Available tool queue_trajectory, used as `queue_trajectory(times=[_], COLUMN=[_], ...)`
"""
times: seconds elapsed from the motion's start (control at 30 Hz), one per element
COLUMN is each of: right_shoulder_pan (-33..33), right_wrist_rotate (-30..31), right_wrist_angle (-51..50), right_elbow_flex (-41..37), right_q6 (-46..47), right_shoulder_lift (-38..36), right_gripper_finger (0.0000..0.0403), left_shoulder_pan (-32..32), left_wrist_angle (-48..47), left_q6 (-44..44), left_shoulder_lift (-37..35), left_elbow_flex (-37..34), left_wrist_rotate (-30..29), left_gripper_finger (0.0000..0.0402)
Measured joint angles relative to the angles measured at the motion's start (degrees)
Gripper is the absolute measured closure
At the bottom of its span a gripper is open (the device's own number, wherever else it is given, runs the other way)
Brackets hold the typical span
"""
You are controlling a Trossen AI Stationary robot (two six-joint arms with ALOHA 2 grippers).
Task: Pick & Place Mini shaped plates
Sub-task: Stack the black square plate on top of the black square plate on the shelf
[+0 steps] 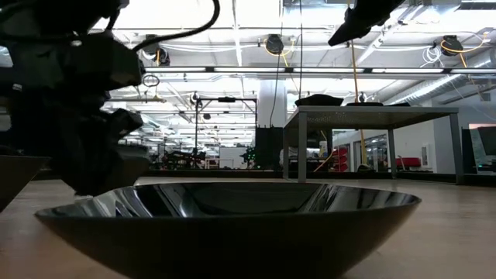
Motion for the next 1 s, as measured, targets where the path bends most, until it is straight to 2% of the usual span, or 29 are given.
queue_trajectory(times=[0.13, 0.4, 0.53, 0.7, 0.83, 1.0], right_shoulder_pan=[0.00, 0.00, 0.00, -0.01, -0.02, -0.02], right_wrist_rotate=[0.00, 0.00, 0.00, 0.00, 0.00, 0.00], right_wrist_angle=[0.00, 0.60, 0.46, 0.82, 0.83, 0.83], right_elbow_flex=[0.00, 0.00, 0.00, 0.00, 0.00, 0.00], right_q6=[0.01, -0.94, -1.72, -1.94, -3.32, -3.35], right_shoulder_lift=[0.00, 0.00, 0.00, 0.00, 0.00, 0.00], right_gripper_finger=[0.0284, 0.0284, 0.0284, 0.0284, 0.0284, 0.0284], left_shoulder_pan=[0.00, 0.24, 0.20, 1.12, 2.32, 2.55], left_wrist_angle=[1.16, 3.29, 7.41, 11.30, 11.51, 12.48], left_q6=[2.54, 3.74, 3.71, 4.50, 4.20, 1.70], left_shoulder_lift=[1.94, 4.46, 4.48, 4.46, 4.46, 4.46], left_elbow_flex=[0.66, 3.25, 3.29, 3.33, 3.33, 3.33], left_wrist_rotate=[-0.50, -5.22, -5.85, -5.98, -5.25, 2.12], left_gripper_finger=[0.0266, 0.0270, 0.0308, 0.0387, 0.0391, 0.0397])
